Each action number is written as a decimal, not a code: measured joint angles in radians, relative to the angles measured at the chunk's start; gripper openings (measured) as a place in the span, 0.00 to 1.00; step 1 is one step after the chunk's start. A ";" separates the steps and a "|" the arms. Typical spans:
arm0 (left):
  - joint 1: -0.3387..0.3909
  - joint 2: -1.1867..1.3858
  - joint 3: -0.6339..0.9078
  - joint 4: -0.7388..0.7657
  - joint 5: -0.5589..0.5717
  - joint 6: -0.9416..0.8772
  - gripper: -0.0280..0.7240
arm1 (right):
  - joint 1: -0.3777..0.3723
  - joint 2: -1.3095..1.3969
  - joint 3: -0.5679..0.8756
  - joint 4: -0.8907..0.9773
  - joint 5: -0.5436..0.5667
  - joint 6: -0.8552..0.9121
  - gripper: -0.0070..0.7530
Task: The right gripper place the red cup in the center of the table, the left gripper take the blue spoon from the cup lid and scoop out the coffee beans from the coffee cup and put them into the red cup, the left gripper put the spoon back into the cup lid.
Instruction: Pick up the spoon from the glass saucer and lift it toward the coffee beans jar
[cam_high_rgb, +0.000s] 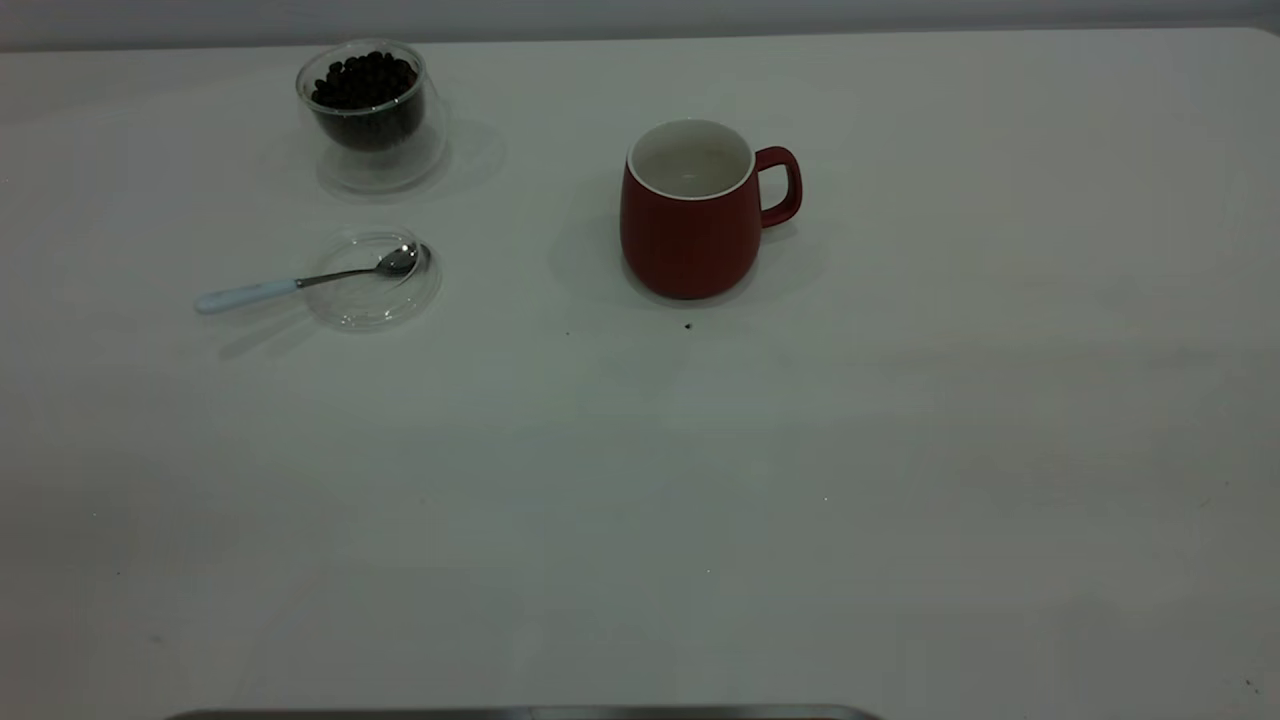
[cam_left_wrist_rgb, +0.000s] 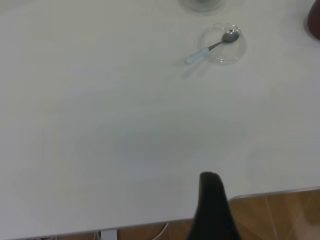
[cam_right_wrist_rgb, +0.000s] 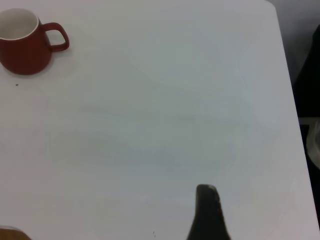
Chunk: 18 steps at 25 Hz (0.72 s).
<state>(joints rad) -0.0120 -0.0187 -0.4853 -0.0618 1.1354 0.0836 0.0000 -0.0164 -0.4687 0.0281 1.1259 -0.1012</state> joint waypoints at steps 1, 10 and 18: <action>0.000 0.000 0.000 0.000 0.000 0.000 0.83 | 0.000 0.000 0.000 0.000 0.000 0.000 0.79; 0.000 0.000 -0.003 0.000 -0.005 -0.045 0.83 | 0.000 0.000 0.000 0.000 0.000 0.000 0.79; 0.000 0.228 -0.022 -0.282 -0.333 -0.193 0.82 | 0.000 0.000 0.000 0.000 0.000 0.000 0.79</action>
<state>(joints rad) -0.0120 0.2096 -0.5070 -0.3443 0.8022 -0.1097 0.0000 -0.0164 -0.4687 0.0281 1.1259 -0.1012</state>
